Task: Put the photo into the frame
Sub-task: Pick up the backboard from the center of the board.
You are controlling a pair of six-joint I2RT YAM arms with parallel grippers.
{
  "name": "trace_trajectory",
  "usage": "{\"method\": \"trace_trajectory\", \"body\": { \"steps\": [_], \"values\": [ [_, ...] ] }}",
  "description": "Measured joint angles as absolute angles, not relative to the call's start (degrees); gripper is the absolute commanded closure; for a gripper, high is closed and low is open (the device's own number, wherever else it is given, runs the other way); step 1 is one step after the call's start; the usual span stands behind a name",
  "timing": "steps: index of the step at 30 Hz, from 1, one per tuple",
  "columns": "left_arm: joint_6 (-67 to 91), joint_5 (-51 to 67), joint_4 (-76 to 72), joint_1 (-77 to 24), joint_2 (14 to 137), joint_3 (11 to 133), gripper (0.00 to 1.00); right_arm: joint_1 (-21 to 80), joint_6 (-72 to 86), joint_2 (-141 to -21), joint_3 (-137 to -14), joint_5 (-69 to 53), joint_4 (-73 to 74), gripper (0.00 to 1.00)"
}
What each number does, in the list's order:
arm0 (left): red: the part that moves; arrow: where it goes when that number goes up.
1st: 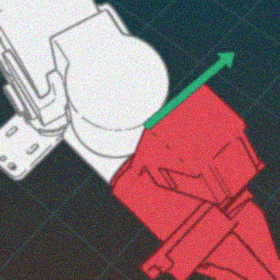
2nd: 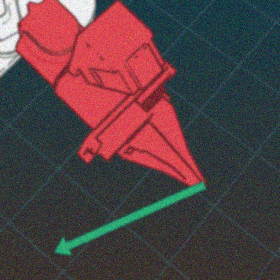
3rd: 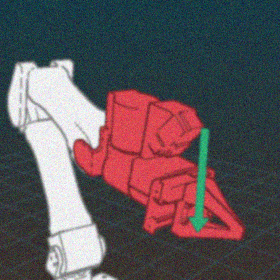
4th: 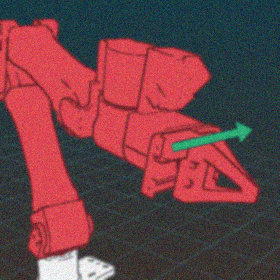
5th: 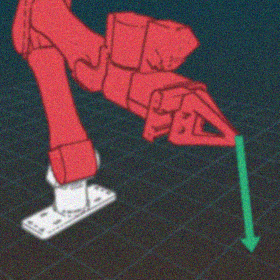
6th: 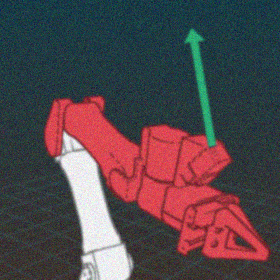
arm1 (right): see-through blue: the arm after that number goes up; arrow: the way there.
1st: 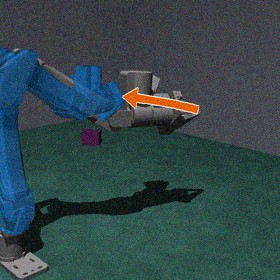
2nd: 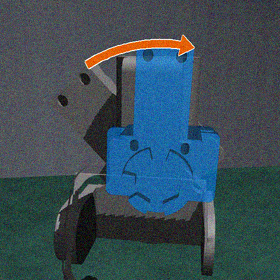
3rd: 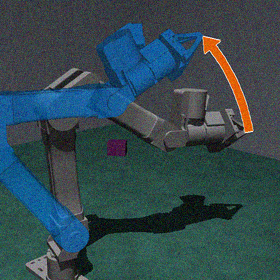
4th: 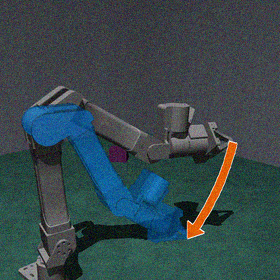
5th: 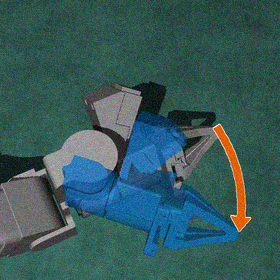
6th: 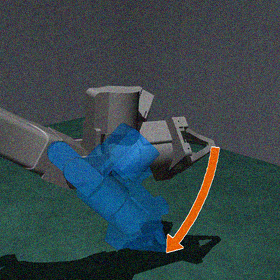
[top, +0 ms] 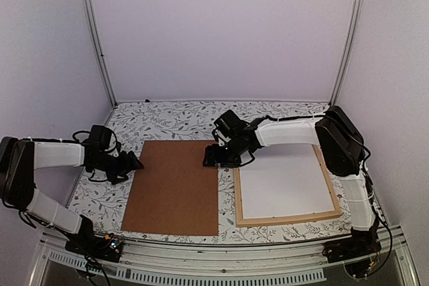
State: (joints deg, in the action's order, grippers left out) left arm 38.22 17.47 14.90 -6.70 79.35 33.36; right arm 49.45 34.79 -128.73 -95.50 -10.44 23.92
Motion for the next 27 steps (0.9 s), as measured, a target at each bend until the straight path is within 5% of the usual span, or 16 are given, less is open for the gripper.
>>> {"method": "trace_trajectory", "body": {
  "steps": [15,27],
  "values": [
    [39.3,21.6,7.7,-7.9,82.6,32.3,0.25,48.9,36.1,-129.1,-95.3,-12.4,21.3,0.25],
    [38.3,24.2,6.5,-8.8,89.3,38.2,0.23,43.3,35.6,-133.6,-100.8,-15.4,18.0,0.25]
  ]
}}
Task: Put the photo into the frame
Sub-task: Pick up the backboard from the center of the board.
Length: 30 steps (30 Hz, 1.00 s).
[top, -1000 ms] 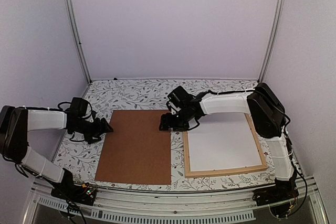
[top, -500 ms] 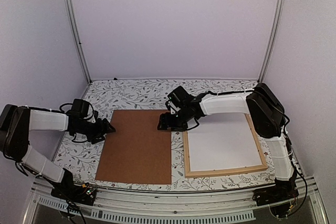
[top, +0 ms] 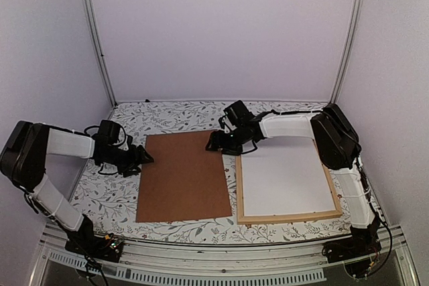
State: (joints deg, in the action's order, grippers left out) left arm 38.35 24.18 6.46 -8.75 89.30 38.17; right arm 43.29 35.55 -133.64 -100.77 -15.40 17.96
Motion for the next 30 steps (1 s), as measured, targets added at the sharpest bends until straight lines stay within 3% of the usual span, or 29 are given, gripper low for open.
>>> {"method": "trace_trajectory", "body": {
  "steps": [12,30],
  "values": [
    [35.5,22.3,11.5,-9.8,87.9,38.6,0.23,43.1,32.8,-133.9,-101.6,-14.4,19.9,0.25],
    [34.4,30.3,9.7,-9.0,87.9,36.5,0.31,44.2,32.9,-132.3,-99.3,-13.0,20.5,0.25]
  ]
}}
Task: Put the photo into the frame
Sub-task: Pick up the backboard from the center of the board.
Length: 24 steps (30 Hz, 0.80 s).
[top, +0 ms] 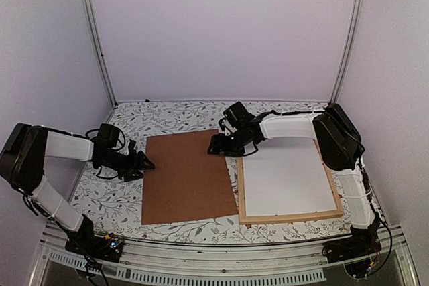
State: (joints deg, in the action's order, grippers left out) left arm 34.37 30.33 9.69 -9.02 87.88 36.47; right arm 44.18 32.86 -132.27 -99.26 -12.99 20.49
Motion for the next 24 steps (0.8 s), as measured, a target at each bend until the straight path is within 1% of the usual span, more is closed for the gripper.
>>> {"method": "trace_trajectory", "body": {
  "steps": [7,18,24],
  "values": [
    [35.9,32.6,6.9,-8.4,87.1,35.0,0.32,44.2,33.9,-131.4,-97.5,-12.4,18.9,0.25],
    [38.2,36.1,3.0,-7.6,81.4,34.7,0.32,44.1,35.1,-130.5,-95.9,-10.4,18.0,0.25],
    [39.6,39.5,-1.9,-7.2,77.0,34.8,0.32,43.8,35.3,-129.9,-94.8,-10.0,17.1,0.25]
  ]
}}
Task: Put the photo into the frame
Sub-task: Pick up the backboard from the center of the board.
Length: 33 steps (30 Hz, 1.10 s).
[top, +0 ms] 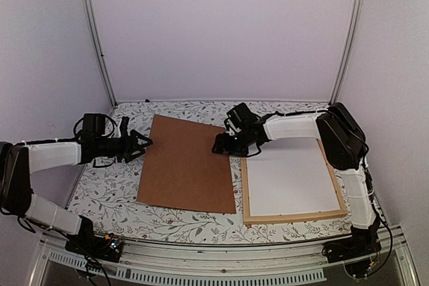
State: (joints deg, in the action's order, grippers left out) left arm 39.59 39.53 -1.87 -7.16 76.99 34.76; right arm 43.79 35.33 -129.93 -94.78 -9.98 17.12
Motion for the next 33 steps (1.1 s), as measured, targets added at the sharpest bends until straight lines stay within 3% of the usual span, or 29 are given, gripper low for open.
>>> {"method": "trace_trajectory", "body": {
  "steps": [11,25,33],
  "values": [
    [40.1,46.9,-9.6,-7.1,70.7,38.5,0.35,43.5,36.8,-129.4,-90.4,-15.8,7.8,0.26],
    [37.7,47.6,-9.6,-9.1,67.0,42.4,0.35,43.3,41.8,-130.5,-84.6,-28.7,-8.2,0.26],
    [35.6,43.4,-1.4,-13.0,65.9,46.0,0.35,43.9,44.1,-131.8,-83.9,-34.3,-12.5,0.26]
  ]
}}
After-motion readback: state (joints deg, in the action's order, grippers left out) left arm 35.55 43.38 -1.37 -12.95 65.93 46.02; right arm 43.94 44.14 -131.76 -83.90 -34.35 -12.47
